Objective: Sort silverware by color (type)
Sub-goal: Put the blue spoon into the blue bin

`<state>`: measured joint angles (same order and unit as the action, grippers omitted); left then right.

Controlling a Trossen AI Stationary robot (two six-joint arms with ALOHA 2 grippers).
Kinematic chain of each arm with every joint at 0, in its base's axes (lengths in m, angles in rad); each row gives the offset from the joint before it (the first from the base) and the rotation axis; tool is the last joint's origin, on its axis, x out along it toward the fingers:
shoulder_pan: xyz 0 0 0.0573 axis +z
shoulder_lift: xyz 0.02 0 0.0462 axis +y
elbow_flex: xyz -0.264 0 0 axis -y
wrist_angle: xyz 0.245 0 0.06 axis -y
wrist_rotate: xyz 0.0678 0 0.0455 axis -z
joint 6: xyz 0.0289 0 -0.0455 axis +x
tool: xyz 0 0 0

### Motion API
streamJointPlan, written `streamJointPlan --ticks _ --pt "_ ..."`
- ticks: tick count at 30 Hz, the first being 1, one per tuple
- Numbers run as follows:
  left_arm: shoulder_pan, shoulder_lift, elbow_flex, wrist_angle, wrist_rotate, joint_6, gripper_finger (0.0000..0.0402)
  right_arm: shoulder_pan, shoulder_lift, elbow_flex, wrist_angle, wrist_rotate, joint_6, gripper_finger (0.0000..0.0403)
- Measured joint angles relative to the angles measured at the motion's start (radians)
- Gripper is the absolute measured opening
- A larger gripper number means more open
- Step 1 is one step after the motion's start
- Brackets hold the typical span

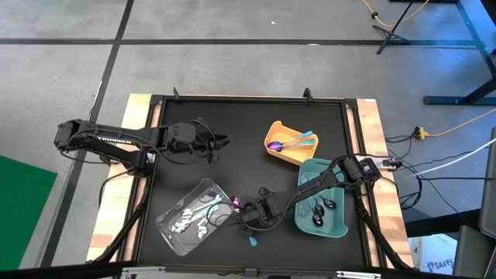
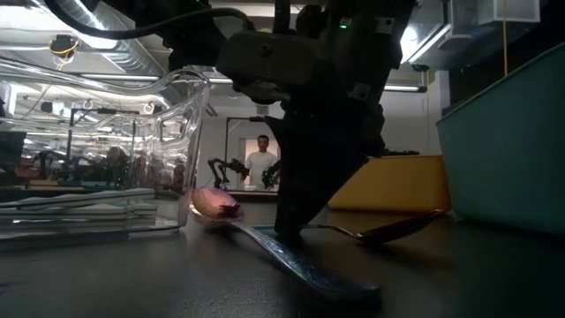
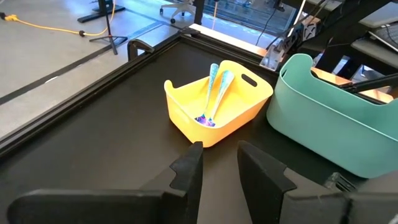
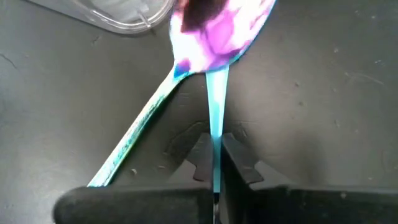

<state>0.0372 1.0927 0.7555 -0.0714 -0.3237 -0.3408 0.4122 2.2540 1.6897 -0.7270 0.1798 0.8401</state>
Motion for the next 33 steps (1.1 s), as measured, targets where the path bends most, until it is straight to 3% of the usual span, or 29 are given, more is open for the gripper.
streamJointPlan --ticks 18,23,33 --pt "-0.001 0.0 0.0 -0.013 0.0 -0.023 0.0094 -0.004 -0.008 -0.002 -0.014 0.03 -0.036 0.0001" --pt "-0.001 0.0 0.0 -0.033 0.0 -0.025 0.0094 -0.016 -0.034 -0.005 -0.083 0.043 -0.037 0.0001" --pt "-0.008 0.0 -0.001 -0.072 0.0 -0.053 0.0094 -0.036 -0.074 -0.007 -0.275 0.167 -0.036 0.0001"
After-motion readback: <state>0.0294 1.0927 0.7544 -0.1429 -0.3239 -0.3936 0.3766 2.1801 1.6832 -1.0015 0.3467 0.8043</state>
